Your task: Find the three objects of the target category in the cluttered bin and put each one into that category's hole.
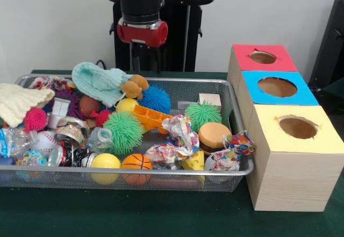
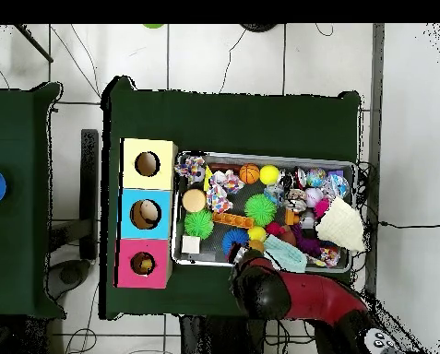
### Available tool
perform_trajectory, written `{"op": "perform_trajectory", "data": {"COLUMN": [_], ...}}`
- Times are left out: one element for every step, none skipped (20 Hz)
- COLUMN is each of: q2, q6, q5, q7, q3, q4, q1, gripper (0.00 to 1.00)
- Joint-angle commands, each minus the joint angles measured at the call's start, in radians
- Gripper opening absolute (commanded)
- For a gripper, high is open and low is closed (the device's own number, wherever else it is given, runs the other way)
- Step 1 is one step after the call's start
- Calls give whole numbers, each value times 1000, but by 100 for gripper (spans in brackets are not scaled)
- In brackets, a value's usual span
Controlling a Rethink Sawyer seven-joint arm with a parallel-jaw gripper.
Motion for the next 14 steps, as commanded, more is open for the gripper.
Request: {"op": "perform_trajectory", "data": {"q2": [86, 96, 100, 108, 111, 113, 115, 118, 118, 115, 114, 113, 111, 102], "q6": [-134, -146, -154, -164, -169, -174, -179, -182, -183, -183, -183, -180, -172, -157], "q5": [-14, -13, -10, -9, -6, -7, -6, -4, -2, -2, -1, -4, -6, -10], "q7": [114, 112, 110, 109, 108, 104, 101, 99, 96, 93, 91, 85, 79, 70], "q3": [-50, -58, -66, -77, -85, -93, -99, -112, -116, -127, -132, -151, -160, -179], "q4": [-105, -110, -112, -116, -117, -118, -120, -126, -127, -129, -130, -142, -147, -159], "q1": [31, 35, 40, 46, 52, 56, 59, 70, 73, 82, 85, 100, 107, 124], "gripper": [100, 100, 100, 100, 100, 100, 100, 100, 100, 100, 100, 100, 100, 100]}}
